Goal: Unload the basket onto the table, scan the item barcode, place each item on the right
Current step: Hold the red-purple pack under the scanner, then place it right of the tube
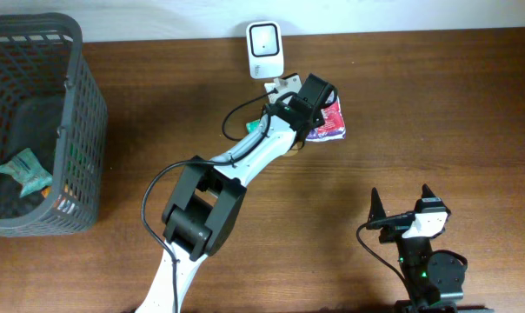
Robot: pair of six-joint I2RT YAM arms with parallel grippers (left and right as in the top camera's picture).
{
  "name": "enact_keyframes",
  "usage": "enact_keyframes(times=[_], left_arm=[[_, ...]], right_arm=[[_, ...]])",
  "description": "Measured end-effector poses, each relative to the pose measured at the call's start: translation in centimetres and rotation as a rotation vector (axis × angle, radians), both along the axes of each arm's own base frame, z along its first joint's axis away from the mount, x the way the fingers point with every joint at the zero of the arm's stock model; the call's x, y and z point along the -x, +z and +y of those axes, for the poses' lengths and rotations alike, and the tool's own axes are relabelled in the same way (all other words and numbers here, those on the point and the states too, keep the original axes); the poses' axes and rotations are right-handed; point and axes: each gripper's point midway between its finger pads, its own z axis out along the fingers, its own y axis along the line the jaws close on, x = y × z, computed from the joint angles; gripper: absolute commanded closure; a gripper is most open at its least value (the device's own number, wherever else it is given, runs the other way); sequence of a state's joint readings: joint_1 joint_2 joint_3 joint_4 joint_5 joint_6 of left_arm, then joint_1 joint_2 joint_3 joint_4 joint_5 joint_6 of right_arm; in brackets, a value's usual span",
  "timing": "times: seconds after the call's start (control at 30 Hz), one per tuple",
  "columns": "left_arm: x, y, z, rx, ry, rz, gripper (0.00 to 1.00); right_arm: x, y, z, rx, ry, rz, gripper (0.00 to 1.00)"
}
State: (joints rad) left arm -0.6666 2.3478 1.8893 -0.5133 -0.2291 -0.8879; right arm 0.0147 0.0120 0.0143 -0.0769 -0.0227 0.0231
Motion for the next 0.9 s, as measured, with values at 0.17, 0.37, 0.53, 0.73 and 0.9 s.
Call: enact_keyframes(times=[0.17, 0.37, 0.53, 0.73, 0.9], left_arm=[[0.4, -0.4, 0.8, -0.039, 0.011, 0.016, 0.51], [0.4, 0.1, 1.0, -0.084, -0.035, 0.001, 0.25], [-0.2, 8.8, 1.0, -0.003, -0.039, -0.130, 0.11], [0.0, 24.4, 5.8, 0.082, -0.031, -0.382, 0.01], [0.2, 32.2, 18.1, -0.067, 0.096, -0.508, 0.01]], right_arm=[[0.0, 0.0, 0.0, 0.000, 0.000, 0.000, 0.01], [0.0, 0.0, 0.0, 0.000, 0.000, 0.000, 0.01], [0.0, 0.0, 0.0, 0.000, 0.000, 0.000, 0.01], [0.0, 0.0, 0.0, 0.001, 0.000, 0.000, 0.01], [0.0, 0.0, 0.0, 0.001, 0.000, 0.000, 0.01]])
